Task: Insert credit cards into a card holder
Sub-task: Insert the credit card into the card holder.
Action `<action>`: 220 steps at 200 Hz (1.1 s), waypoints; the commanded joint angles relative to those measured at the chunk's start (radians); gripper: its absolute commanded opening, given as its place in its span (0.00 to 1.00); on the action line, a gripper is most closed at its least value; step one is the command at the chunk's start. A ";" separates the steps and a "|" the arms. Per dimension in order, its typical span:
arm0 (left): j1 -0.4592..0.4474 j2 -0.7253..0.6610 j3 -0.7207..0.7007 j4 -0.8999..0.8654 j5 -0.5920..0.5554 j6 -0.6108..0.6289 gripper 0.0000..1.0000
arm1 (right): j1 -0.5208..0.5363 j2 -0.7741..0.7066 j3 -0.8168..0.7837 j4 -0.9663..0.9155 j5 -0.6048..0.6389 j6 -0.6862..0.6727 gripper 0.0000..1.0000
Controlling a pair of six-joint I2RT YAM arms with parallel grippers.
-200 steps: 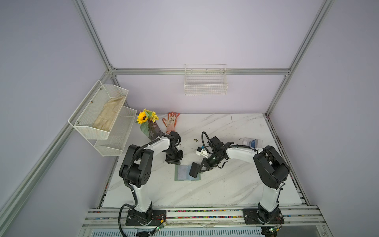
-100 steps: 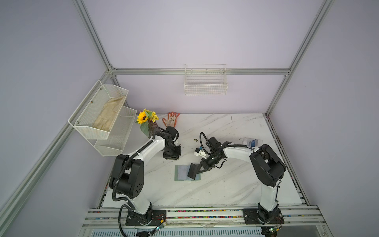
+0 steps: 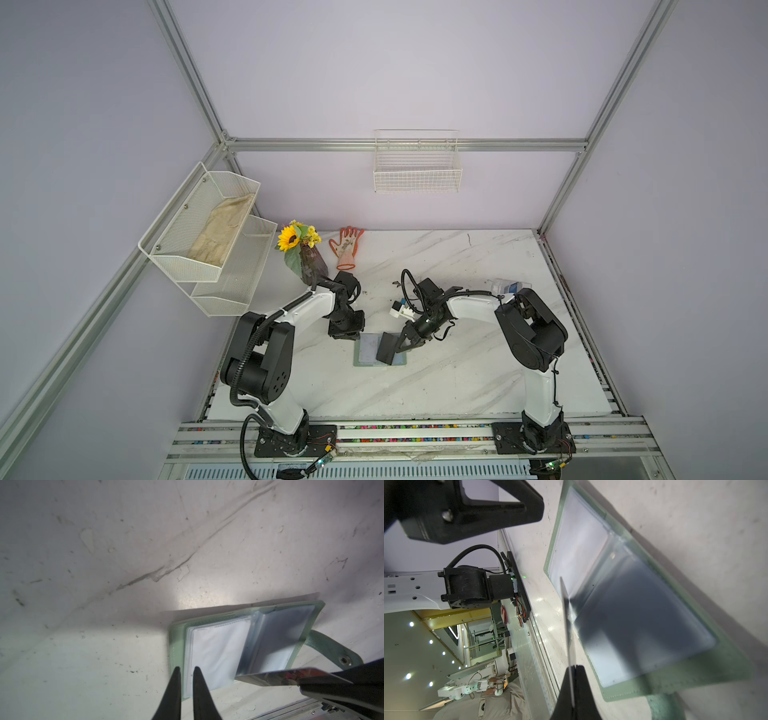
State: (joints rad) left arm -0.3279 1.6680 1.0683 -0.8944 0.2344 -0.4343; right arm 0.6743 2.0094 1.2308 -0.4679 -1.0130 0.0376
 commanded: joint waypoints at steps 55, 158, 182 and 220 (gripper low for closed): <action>-0.003 0.025 -0.045 0.050 0.008 -0.013 0.14 | 0.005 0.064 0.031 -0.036 -0.022 -0.019 0.04; -0.003 0.035 -0.050 0.065 0.021 -0.001 0.14 | 0.004 0.103 0.109 -0.082 0.076 0.047 0.08; -0.003 0.034 -0.051 0.070 0.022 -0.001 0.14 | 0.004 0.120 0.125 -0.107 0.100 0.045 0.08; -0.003 0.035 -0.053 0.073 0.023 0.000 0.14 | 0.002 0.149 0.168 -0.185 0.104 0.010 0.08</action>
State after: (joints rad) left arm -0.3286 1.7020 1.0489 -0.8345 0.2356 -0.4351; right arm 0.6743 2.1239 1.3624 -0.5564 -0.9455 0.0914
